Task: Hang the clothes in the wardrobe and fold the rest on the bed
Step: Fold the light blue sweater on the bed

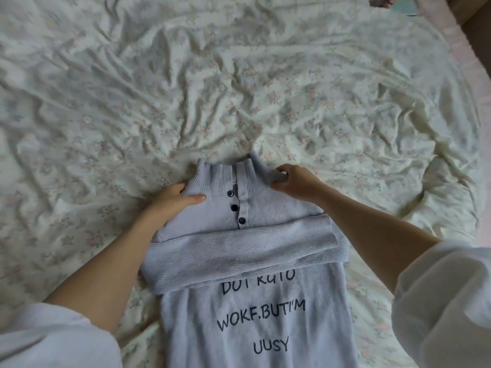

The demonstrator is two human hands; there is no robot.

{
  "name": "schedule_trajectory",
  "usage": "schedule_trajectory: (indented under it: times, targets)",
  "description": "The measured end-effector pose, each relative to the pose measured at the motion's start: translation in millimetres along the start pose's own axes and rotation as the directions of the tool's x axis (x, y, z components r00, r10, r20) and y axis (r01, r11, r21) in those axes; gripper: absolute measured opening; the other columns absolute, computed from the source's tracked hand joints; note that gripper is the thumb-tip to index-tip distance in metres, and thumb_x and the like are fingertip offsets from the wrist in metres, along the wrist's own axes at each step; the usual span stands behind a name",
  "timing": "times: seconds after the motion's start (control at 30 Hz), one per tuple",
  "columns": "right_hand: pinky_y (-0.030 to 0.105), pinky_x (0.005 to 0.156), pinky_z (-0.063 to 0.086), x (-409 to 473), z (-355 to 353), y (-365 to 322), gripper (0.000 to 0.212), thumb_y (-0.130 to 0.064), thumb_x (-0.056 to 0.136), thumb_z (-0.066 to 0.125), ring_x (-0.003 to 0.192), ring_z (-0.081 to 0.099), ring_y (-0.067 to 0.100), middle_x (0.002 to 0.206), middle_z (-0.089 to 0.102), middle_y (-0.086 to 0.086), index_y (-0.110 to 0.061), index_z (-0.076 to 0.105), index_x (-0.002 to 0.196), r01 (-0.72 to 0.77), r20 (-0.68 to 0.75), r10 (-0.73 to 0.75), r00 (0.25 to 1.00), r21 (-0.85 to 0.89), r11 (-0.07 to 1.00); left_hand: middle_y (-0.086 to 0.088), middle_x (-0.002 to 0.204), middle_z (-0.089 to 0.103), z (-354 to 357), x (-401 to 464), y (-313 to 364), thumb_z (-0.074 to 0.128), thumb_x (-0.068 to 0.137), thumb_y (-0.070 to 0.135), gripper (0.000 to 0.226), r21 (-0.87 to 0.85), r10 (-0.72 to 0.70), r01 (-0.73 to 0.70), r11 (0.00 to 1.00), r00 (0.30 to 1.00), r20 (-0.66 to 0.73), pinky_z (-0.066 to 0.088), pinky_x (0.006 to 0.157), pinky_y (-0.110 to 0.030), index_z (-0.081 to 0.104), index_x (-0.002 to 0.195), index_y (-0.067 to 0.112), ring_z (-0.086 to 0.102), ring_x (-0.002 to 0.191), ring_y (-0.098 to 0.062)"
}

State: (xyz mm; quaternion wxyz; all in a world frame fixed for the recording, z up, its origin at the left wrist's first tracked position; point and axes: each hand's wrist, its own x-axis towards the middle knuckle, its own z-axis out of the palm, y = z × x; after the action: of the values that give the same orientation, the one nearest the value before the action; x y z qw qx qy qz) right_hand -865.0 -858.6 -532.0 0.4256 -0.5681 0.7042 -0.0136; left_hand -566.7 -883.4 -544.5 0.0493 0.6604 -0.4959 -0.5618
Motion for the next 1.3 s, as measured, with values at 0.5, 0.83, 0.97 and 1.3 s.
schedule_trajectory:
  times: [0.5, 0.83, 0.97, 1.3]
  targets:
    - [0.03, 0.053, 0.028, -110, 10, 4, 0.021, -0.032, 0.092, 0.055, 0.061, 0.042, 0.018, 0.069, 0.047, -0.005, -0.015, 0.048, 0.083, 0.242, -0.13, -0.278, 0.952, -0.238, 0.941, 0.013, 0.04, 0.026, 14, -92, -23, 0.068, 0.086, 0.016, 0.049, 0.155, 0.378, -0.374, 0.915, 0.926, 0.004, 0.023, 0.043, -0.016, 0.032, 0.053, 0.019, 0.027, 0.039, -0.004]
    - [0.03, 0.073, 0.037, -225, 74, 51, 0.013, -0.012, 0.08, 0.058, 0.089, 0.061, 0.028, 0.091, 0.066, 0.005, -0.013, 0.062, 0.092, 0.298, -0.104, -0.379, 0.92, -0.444, 0.845, 0.004, 0.052, 0.049, 56, -210, -91, 0.063, 0.072, 0.027, 0.021, 0.666, 0.73, -0.628, 0.402, 0.659, 0.182, 0.036, 0.045, -0.019, 0.057, 0.054, 0.017, 0.056, 0.044, -0.021]
    - [0.033, 0.083, 0.042, -263, 111, 75, 0.037, -0.019, 0.081, 0.058, 0.103, 0.059, 0.025, 0.108, 0.066, -0.001, -0.021, 0.062, 0.118, 0.318, 0.005, -0.379, 0.925, -0.553, 0.77, 0.004, 0.056, 0.053, 87, -249, -126, 0.073, 0.063, 0.029, 0.008, 0.738, 0.681, -0.578, 0.349, 0.697, 0.224, 0.047, 0.052, -0.025, 0.066, 0.062, 0.024, 0.061, 0.051, -0.018]
    - [0.042, 0.07, 0.053, -332, 182, 137, 0.035, -0.021, 0.057, 0.085, 0.072, 0.063, 0.027, 0.081, 0.066, 0.001, -0.018, 0.071, 0.089, 0.396, 0.025, -0.52, 0.854, -0.68, 0.617, -0.003, 0.067, 0.052, 162, -309, -207, 0.087, 0.053, 0.013, 0.026, 0.803, 0.565, -0.48, 0.355, 0.794, 0.225, 0.052, 0.067, -0.042, 0.071, 0.072, 0.021, 0.057, 0.061, -0.026]
